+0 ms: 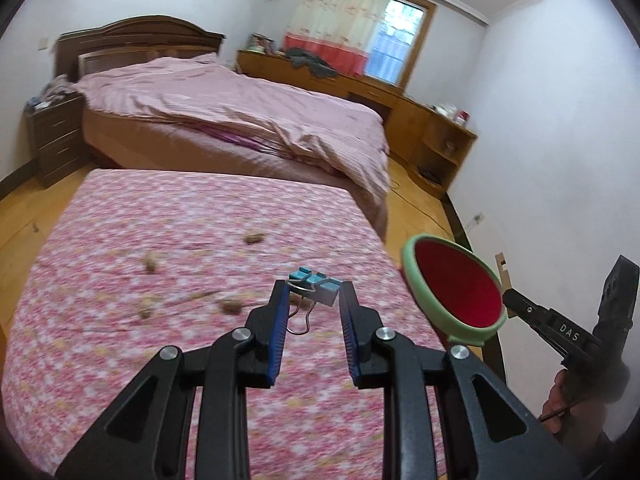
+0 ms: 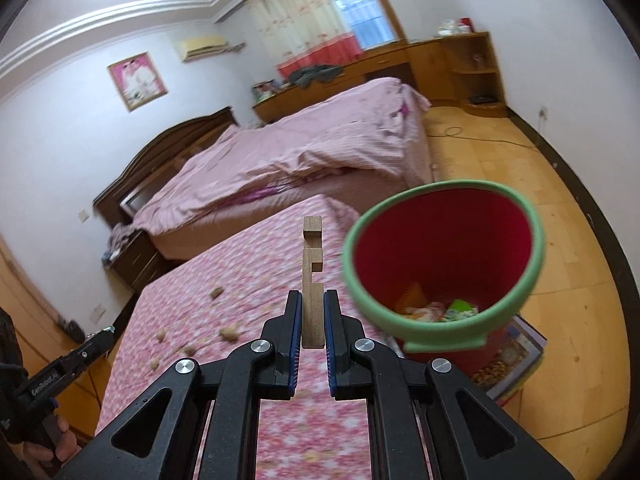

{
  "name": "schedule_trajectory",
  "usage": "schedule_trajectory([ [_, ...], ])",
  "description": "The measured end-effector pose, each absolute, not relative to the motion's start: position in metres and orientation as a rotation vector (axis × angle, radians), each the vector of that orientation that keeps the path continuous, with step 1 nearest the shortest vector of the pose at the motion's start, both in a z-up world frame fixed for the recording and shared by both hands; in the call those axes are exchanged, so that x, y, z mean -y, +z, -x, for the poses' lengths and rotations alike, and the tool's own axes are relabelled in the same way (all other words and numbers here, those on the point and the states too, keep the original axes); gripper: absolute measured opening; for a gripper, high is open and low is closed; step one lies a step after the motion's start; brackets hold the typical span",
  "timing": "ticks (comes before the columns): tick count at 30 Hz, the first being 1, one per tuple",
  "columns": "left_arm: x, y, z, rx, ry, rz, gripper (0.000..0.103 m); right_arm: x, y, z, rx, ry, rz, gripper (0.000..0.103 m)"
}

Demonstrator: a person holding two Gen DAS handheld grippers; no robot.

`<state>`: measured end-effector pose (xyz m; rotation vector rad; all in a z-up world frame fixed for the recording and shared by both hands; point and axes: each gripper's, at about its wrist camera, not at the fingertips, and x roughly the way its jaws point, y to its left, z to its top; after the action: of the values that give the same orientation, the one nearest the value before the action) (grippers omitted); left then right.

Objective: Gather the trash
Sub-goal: 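Carry the binder clip and wooden stick over the red bin with both tools, then open both tools to drop the clip and stick into the bin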

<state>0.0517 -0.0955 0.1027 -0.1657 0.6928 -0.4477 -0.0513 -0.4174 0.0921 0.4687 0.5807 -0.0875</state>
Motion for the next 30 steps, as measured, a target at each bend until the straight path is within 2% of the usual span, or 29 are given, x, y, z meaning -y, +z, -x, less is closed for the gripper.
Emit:
schedule_trajectory([
  [20, 0.274, 0.073, -0.107, -0.761, -0.718, -0.019, 0.025, 0.510, 0.048, 0.043, -0.599, -0.240, -0.588, 0.010],
  [30, 0.334, 0.044, -0.126, -0.819, -0.800, -0.083, 0.025, 0.524, 0.040, 0.035, -0.601, -0.246, -0.601, 0.013],
])
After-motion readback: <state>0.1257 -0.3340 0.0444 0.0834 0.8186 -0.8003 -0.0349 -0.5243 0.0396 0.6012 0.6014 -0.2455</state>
